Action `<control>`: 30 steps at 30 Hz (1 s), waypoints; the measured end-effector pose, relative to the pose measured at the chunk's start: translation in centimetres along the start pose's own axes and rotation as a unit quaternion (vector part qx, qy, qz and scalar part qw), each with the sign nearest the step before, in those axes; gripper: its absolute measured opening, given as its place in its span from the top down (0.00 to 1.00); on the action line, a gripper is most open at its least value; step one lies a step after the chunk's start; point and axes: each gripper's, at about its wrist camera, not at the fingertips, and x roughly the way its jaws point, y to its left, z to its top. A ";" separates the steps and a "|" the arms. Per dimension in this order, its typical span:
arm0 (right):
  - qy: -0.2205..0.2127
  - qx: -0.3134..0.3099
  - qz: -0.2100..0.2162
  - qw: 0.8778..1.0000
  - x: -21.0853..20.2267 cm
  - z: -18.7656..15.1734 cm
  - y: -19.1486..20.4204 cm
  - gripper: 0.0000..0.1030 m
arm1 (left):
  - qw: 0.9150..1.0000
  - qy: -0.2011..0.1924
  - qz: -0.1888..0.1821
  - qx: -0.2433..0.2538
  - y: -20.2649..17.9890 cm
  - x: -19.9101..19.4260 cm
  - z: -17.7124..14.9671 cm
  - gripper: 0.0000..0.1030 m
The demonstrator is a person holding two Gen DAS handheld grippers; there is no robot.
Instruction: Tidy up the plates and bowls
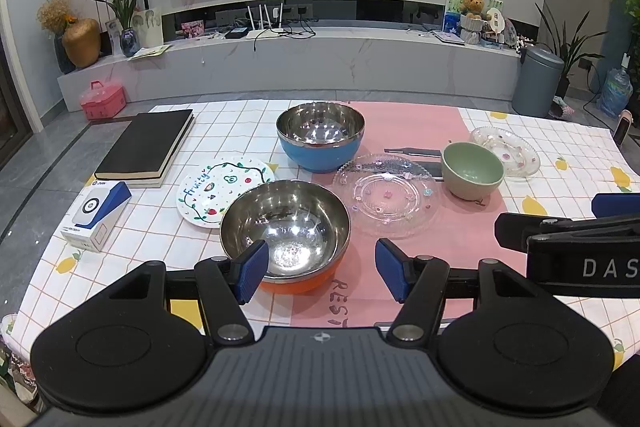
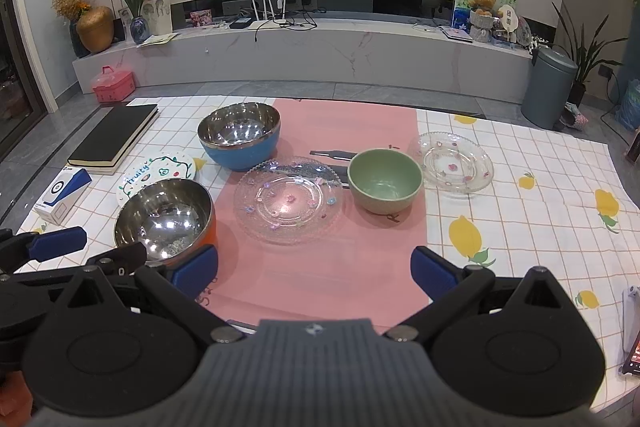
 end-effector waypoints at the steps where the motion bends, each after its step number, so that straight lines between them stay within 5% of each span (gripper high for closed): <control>1: 0.001 -0.002 0.001 1.000 0.0 0.1 -0.1 0.03 | 1.000 -0.001 0.000 0.000 0.0 0.0 0.0 0.30; 30: 0.003 -0.007 0.000 1.000 -0.3 0.1 0.4 0.03 | 1.000 -0.002 0.000 -0.002 0.3 -0.3 0.1 0.30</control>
